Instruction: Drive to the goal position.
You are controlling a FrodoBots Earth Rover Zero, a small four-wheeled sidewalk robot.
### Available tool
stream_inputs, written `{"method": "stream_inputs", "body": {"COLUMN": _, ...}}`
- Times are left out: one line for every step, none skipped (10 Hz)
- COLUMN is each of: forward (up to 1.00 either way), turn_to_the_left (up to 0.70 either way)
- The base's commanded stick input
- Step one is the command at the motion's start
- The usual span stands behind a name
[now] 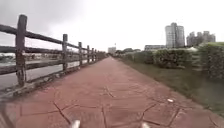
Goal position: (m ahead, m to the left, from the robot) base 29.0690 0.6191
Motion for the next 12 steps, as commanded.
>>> {"method": "stream_inputs", "body": {"forward": 0.70, "turn_to_the_left": 0.00}}
{"method": "stream_inputs", "body": {"forward": 0.69, "turn_to_the_left": 0.13}}
{"method": "stream_inputs", "body": {"forward": 0.67, "turn_to_the_left": 0.29}}
{"method": "stream_inputs", "body": {"forward": 0.67, "turn_to_the_left": 0.25}}
{"method": "stream_inputs", "body": {"forward": 0.67, "turn_to_the_left": 0.09}}
{"method": "stream_inputs", "body": {"forward": 0.68, "turn_to_the_left": 0.00}}
{"method": "stream_inputs", "body": {"forward": 0.68, "turn_to_the_left": 0.00}}
{"method": "stream_inputs", "body": {"forward": 0.68, "turn_to_the_left": 0.00}}
{"method": "stream_inputs", "body": {"forward": 0.68, "turn_to_the_left": 0.00}}
{"method": "stream_inputs", "body": {"forward": 0.68, "turn_to_the_left": 0.00}}
{"method": "stream_inputs", "body": {"forward": 0.69, "turn_to_the_left": 0.00}}
{"method": "stream_inputs", "body": {"forward": 0.69, "turn_to_the_left": 0.00}}
